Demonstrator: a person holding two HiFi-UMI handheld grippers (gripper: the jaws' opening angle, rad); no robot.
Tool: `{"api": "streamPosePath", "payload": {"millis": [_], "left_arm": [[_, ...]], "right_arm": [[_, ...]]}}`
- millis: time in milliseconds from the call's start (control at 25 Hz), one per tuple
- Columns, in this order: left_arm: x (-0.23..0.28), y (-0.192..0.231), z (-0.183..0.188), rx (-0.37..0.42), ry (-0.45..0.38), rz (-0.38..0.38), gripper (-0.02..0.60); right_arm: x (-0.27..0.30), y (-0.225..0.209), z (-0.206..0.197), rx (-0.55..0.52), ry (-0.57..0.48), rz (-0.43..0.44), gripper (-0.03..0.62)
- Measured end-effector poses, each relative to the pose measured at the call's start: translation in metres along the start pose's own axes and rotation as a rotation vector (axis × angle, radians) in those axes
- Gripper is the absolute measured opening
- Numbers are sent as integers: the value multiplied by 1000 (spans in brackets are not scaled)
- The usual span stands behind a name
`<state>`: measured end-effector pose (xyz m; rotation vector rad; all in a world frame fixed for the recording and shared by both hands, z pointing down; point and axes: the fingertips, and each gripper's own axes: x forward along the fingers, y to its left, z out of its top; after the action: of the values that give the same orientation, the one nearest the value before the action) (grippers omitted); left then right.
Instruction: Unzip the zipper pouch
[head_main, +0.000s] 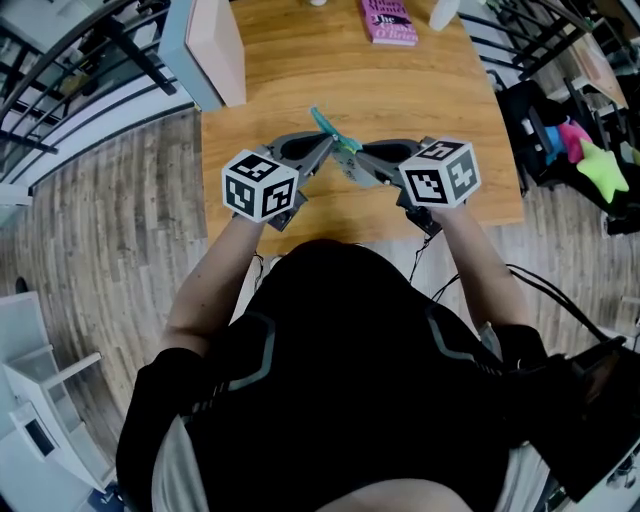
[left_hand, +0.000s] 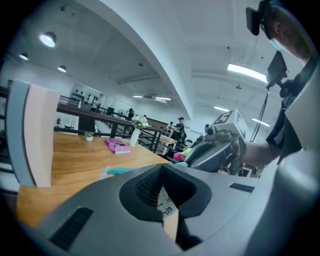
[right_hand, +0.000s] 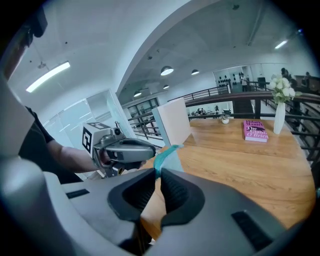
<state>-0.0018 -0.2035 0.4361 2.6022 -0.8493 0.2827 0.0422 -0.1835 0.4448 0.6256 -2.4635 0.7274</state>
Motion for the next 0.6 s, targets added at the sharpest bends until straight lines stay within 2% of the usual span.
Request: {"api": "streamPosePath", "payload": {"millis": [160, 360, 600], "left_arm": [[-7, -1, 2, 97, 35, -6, 29], [-9, 12, -4, 54, 32, 45, 29], [-13, 22, -7, 49, 42, 74, 29]], "right_arm": [[-1, 1, -1, 18, -11, 20, 46], [2, 1, -3, 22, -12, 23, 46], [0, -6, -8, 33, -10, 20, 46]]}}
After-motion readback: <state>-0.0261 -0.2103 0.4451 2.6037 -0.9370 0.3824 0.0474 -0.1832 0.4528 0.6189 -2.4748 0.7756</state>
